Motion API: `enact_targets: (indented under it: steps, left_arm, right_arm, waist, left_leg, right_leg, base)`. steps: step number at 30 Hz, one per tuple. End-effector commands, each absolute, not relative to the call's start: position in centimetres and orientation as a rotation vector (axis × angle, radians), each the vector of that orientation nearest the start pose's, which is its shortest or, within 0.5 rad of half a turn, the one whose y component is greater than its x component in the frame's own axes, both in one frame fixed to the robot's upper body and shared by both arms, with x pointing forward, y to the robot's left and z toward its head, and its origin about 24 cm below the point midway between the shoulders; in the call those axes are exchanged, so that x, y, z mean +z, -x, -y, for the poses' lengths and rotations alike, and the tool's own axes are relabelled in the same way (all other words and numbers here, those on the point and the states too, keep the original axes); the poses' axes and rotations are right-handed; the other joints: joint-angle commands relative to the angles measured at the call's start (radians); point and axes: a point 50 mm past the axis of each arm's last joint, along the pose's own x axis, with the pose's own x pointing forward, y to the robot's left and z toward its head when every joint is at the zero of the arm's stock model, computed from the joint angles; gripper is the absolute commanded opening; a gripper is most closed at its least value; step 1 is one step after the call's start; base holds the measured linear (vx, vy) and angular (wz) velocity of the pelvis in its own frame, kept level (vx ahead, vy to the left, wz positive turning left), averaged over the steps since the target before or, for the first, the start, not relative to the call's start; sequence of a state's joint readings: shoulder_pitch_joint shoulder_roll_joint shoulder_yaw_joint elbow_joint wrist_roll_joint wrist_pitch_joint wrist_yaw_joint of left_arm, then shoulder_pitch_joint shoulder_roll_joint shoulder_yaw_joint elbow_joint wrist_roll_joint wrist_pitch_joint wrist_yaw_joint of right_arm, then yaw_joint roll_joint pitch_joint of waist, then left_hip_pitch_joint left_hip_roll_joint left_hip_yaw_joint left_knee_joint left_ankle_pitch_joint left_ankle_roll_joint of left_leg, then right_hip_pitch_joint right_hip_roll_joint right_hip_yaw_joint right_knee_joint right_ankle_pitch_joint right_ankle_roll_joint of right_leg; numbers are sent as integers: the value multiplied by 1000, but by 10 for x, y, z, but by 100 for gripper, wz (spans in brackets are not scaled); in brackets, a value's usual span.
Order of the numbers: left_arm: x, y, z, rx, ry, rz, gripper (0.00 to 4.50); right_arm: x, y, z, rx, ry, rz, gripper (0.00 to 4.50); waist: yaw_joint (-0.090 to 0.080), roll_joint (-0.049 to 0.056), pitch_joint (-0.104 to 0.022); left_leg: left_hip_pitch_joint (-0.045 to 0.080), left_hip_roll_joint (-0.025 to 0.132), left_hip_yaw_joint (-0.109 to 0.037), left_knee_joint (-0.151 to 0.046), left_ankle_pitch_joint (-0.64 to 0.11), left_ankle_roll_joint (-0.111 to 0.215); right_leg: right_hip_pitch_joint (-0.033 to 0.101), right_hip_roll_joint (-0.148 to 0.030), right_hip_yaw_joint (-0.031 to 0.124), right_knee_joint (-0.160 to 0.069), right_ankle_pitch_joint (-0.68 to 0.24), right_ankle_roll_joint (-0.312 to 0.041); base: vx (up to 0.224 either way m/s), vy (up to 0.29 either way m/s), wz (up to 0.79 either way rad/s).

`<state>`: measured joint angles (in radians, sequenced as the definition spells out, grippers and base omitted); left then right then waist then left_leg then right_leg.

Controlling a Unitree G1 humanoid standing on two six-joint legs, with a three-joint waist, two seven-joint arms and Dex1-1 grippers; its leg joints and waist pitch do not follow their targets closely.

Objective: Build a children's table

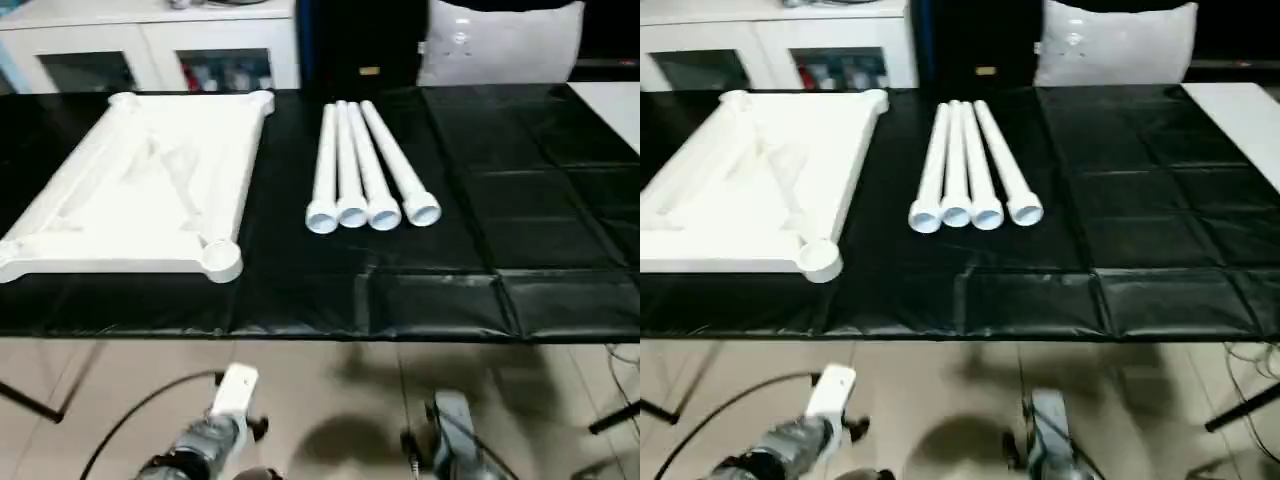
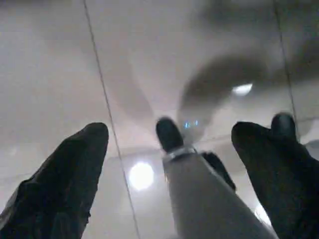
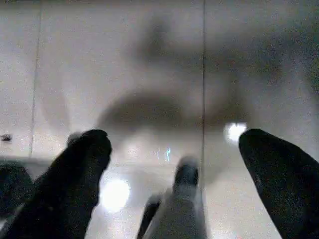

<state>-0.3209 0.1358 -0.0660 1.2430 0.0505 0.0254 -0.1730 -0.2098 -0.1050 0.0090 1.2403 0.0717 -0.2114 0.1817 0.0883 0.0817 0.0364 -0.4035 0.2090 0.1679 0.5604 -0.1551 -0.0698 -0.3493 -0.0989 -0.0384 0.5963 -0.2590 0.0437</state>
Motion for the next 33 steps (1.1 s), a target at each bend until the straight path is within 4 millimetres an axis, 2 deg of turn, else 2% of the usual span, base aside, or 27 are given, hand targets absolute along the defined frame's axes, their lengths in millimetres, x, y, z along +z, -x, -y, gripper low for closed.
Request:
enact_targets:
  steps: [1, 2, 5, 6, 7, 8, 11, 13, 14, 15, 16, 17, 18, 19, 20, 22, 23, 24, 25, 26, 27, 28, 31, 32, 33]
  left_arm:
    - [-123, -211, -184, -228, -153, -918, 444]
    - [-123, -210, -186, -235, -134, -908, 444]
    - [-122, -206, -189, -263, -90, -893, 444]
    - [-120, -204, -192, -277, -67, -854, 444]
    - [-118, -203, -193, -292, -66, -832, 444]
    - [-115, -201, -193, -312, -70, -795, 444]
    - [-109, -195, -194, -347, -76, -733, 444]
    - [-102, -189, -198, -346, -92, -689, 444]
    - [-96, -184, -203, -336, -104, -669, 444]
    - [-92, -180, -206, -331, -111, -655, 444]
    - [-92, -176, -210, -322, -104, -646, 444]
    - [-95, -170, -214, -314, -98, -643, 444]
    - [-95, -170, -214, -314, -98, -643, 444]
    - [-103, -159, -219, -311, -86, -643, 444]
    - [-100, -152, -222, -327, -68, -626, 444]
    - [-94, -148, -223, -345, -58, -603, 444]
    - [-86, -146, -223, -368, -53, -579, 444]
    - [-76, -143, -224, -386, -47, -554, 444]
    - [-76, -143, -224, -386, -47, -554, 444]
    - [-65, -141, -224, -402, -37, -532, 444]
    - [-52, -138, -225, -410, -23, -501, 444]
    - [-42, -136, -227, -416, -12, -476, 444]
    - [-32, -135, -228, -427, 0, -444, 444]
    - [-20, -133, -229, -440, 16, -401, 444]
    - [-13, -132, -230, -450, 26, -373, 444]
  right_arm:
    - [-127, -192, 172, 186, -39, -750, 450]
    - [-125, -193, 173, 197, -44, -730, 450]
    - [-124, -191, 174, 237, -73, -723, 450]
    - [-122, -187, 175, 280, -101, -705, 450]
    - [-121, -183, 175, 309, -116, -687, 450]
    - [-118, -180, 176, 333, -105, -658, 450]
    - [-113, -171, 176, 369, -107, -607, 450]
    - [-106, -163, 178, 381, -98, -560, 450]
    - [-99, -158, 180, 371, -99, -530, 450]
    - [-95, -154, 181, 364, -100, -511, 450]
    - [-90, -151, 183, 353, -125, -497, 450]
    - [-84, -147, 185, 343, -142, -475, 450]
    - [-84, -147, 185, 343, -142, -475, 450]
    - [-69, -140, 189, 345, -155, -432, 450]
    - [-57, -133, 193, 359, -150, -403, 450]
    - [-50, -128, 196, 372, -147, -388, 450]
    - [-41, -124, 197, 394, -143, -372, 450]
    - [-31, -121, 198, 418, -141, -356, 450]
    - [-31, -121, 198, 418, -141, -356, 450]
    - [-20, -117, 198, 447, -147, -342, 450]
    - [-8, -113, 200, 476, -147, -328, 450]
    - [1, -110, 201, 498, -152, -317, 450]
    - [11, -108, 202, 523, -156, -308, 450]
    - [22, -107, 204, 539, -160, -294, 450]
    - [29, -107, 205, 550, -163, -286, 450]
  waist:
    - [2, -12, -53]
    - [2, -15, -54]
    - [4, -12, -51]
    - [6, -17, -49]
    - [6, -23, -44]
    - [7, -20, -44]
    - [3, -24, -39]
    - [2, -22, -33]
    - [0, -22, -25]
    - [-3, -25, -22]
    - [-2, -24, -24]
    - [-2, -22, -16]
    - [-3, -25, -17]
    - [-3, -23, -15]
    - [-1, -28, -13]
    - [2, -27, -15]
    - [1, -28, -15]
    - [1, -24, -15]
    - [0, -26, -15]
    - [2, -25, -13]
    - [1, -32, -8]
    - [5, -33, -6]
    - [4, -40, -5]
    - [7, -39, -6]
    - [6, -39, -7]
  left_leg:
    - [21, 23, -1, -51, -176, 116]
    - [23, 23, 0, -49, -182, 121]
    - [25, 26, 1, -53, -201, 122]
    - [23, 27, 1, -55, -215, 122]
    - [20, 28, 2, -56, -221, 124]
    - [22, 32, -1, -60, -239, 121]
    - [21, 32, -1, -64, -261, 118]
    - [20, 32, -1, -70, -304, 106]
    - [22, 33, -1, -78, -352, 85]
    - [22, 31, -1, -81, -384, 70]
    - [26, 30, -2, -82, -388, 62]
    - [26, 29, -3, -86, -418, 50]
    - [26, 27, -5, -88, -416, 40]
    - [26, 23, -6, -89, -421, 29]
    - [26, 24, -10, -90, -416, 26]
    - [23, 29, -13, -93, -419, 24]
    - [20, 31, -13, -92, -408, 28]
    - [23, 29, -9, -89, -419, 32]
    - [25, 30, -9, -90, -426, 29]
    - [23, 31, -9, -91, -422, 28]
    - [21, 29, -7, -91, -433, 32]
    - [21, 27, -8, -91, -430, 33]
    - [22, 22, -5, -87, -432, 29]
    - [23, 22, -7, -89, -425, 24]
    - [21, 23, -7, -89, -410, 25]
  right_leg:
    - [19, -46, 8, -56, 148, -242]
    - [17, -45, 8, -55, 140, -243]
    - [14, -44, 9, -56, 100, -258]
    - [16, -46, 10, -58, 79, -259]
    - [14, -45, 11, -60, 73, -255]
    - [13, -45, 12, -62, 53, -245]
    - [11, -41, 13, -65, 38, -230]
    - [7, -41, 15, -73, -32, -213]
    - [4, -39, 18, -81, -105, -196]
    - [1, -37, 20, -86, -164, -176]
    - [2, -36, 22, -88, -178, -169]
    - [-5, -34, 26, -97, -225, -149]
    - [-5, -32, 28, -98, -232, -128]
    - [-6, -31, 30, -101, -246, -107]
    - [-6, -29, 32, -102, -234, -86]
    - [-3, -31, 33, -97, -202, -80]
    - [0, -30, 34, -92, -158, -83]
    - [-8, -26, 34, -95, -151, -86]
    - [-8, -24, 35, -93, -143, -92]
    - [-5, -24, 37, -92, -131, -96]
    - [-9, -21, 37, -95, -140, -92]
    - [-9, -21, 38, -95, -147, -87]
    - [-13, -19, 41, -96, -185, -71]
    - [-13, -18, 43, -95, -199, -59]
    - [-13, -15, 44, -95, -172, -50]
  base:
    - [0, 0, 0]
    - [0, 0, 0]
    - [0, 0, 0]
    - [0, 0, 0]
    - [0, 0, 0]
    - [0, 0, 0]
    - [0, 0, 0]
    - [0, 0, 0]
    - [0, 0, 0]
    - [0, 0, 0]
    - [0, 0, 0]
    - [0, 0, 0]
    - [0, 0, 0]
    - [0, 0, 0]
    - [0, 0, 0]
    - [0, 0, 0]
    - [0, 0, 0]
    - [0, 0, 0]
    - [0, 0, 0]
    - [0, 0, 0]
    - [0, 0, 0]
    - [0, 0, 0]
    - [0, 0, 0]
    - [0, 0, 0]
    - [0, 0, 0]
